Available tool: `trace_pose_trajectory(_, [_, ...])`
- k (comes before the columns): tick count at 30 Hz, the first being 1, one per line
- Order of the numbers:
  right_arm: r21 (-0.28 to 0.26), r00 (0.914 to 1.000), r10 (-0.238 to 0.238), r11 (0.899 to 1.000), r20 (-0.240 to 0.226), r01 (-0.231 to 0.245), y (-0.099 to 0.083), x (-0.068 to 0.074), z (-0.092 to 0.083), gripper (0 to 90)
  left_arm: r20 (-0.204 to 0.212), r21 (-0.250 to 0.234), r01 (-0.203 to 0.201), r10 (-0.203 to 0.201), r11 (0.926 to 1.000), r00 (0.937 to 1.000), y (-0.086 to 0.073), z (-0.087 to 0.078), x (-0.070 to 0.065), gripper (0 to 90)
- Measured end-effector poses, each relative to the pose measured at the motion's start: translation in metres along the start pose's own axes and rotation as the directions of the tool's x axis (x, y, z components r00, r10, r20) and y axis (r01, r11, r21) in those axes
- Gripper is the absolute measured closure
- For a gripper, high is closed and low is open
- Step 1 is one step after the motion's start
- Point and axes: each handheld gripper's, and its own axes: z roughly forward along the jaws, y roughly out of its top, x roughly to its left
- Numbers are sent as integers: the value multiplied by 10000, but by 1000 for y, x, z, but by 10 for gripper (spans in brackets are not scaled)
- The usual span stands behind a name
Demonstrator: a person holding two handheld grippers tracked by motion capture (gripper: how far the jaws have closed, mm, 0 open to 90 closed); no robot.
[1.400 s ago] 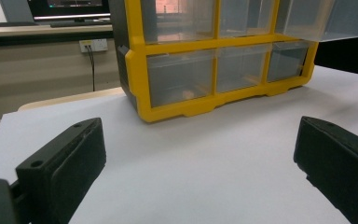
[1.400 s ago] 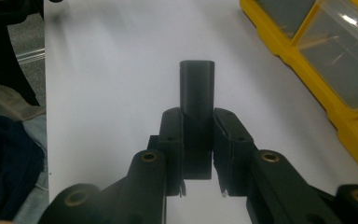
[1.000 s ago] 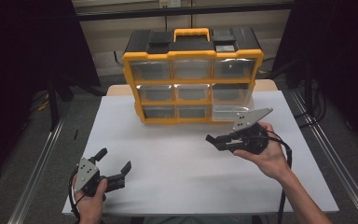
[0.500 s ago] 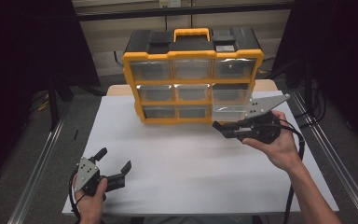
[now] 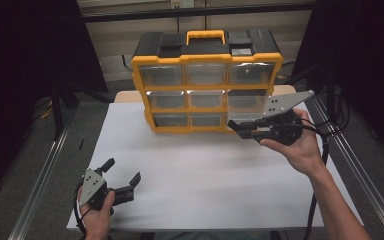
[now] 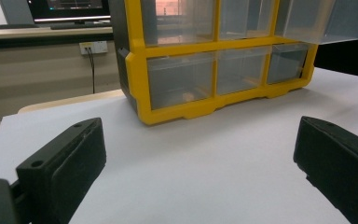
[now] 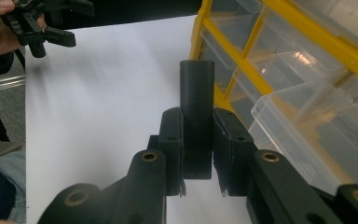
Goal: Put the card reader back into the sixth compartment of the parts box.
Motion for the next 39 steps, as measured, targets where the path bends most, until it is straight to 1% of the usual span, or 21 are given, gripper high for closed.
trace_pose_trajectory(1, [31,10000,-42,10000,34,42,1,-1,-1,741,46,-30,42,-42,10000,10000,0,0,-1,24])
trace_pose_trajectory(3, [48,9999,-37,10000,127,36,4,-4,-3,741,28,10,-35,35,10000,10000,0,0,-1,23])
trace_pose_trajectory(5, [67,9998,-12,10000,196,10,7,-6,-5,741,54,-38,43,-43,10000,10000,0,1,-1,23])
trace_pose_trajectory(13, [173,9987,31,9998,511,-40,15,-15,-11,741,36,-1,-41,41,10000,10000,0,0,0,23])
trace_pose_trajectory(20, [235,9977,43,9997,677,-59,26,-20,-16,741,-14,-27,7,-7,10000,10000,0,0,0,23])
trace_pose_trajectory(28, [426,9955,104,9990,941,-145,35,-29,-19,741,9,-37,36,-36,10000,10000,0,0,0,23])
trace_pose_trajectory(31, [475,9950,140,9987,990,-188,38,-33,-20,741,-12,-94,124,-124,9999,9999,0,1,0,23])
trace_pose_trajectory(39, [660,9930,174,9975,1169,-252,45,-42,-23,741,-37,-82,93,-93,9999,10000,0,1,0,23])
